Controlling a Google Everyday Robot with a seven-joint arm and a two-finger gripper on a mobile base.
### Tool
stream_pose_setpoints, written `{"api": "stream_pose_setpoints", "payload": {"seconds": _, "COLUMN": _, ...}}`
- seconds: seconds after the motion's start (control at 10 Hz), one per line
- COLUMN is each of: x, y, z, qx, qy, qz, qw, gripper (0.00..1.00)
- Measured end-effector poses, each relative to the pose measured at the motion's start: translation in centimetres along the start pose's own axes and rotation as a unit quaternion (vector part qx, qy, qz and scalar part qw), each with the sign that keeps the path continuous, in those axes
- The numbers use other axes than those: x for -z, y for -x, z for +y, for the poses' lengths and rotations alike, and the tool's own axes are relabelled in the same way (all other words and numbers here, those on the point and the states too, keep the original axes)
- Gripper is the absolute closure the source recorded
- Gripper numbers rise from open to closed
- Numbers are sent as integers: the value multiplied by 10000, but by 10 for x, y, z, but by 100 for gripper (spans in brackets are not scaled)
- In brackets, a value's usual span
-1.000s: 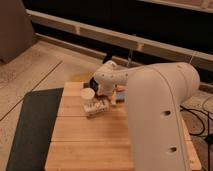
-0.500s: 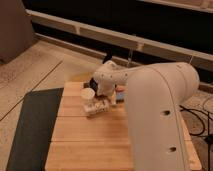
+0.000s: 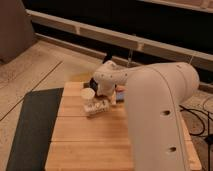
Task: Place the bottle in the ceramic bowl
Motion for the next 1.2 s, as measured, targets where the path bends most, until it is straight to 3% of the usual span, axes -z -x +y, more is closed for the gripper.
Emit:
{"api": "stream_pose_setpoints", "payload": {"seconds": 0.2, "x": -29, "y": -16, "z": -15, "qx": -147, "qy": -228, "qz": 402, "qw": 9988, "gripper": 35}}
{"api": "stream_pose_setpoints", "payload": {"seconds": 0.5, "x": -50, "y": -16, "z": -25, "qx": -274, "qy": -420, "qz": 636, "qw": 9967, "gripper": 38}}
{"api": "stream_pose_setpoints", "payload": {"seconds": 0.6, "x": -51, "y": -12, "z": -24, "qx": -281, "qy": -433, "qz": 602, "qw": 9968, "gripper": 44}}
{"api": "stream_pose_setpoints", "payload": {"seconds": 1.0, "x": -44, "y": 2, "z": -16, "qx": -293, "qy": -413, "qz": 327, "qw": 9982, "gripper": 88}}
{"api": "stream_pose_setpoints", "payload": {"seconds": 1.2, "x": -37, "y": 2, "z": -13, "qx": -302, "qy": -330, "qz": 272, "qw": 9986, "gripper": 100}}
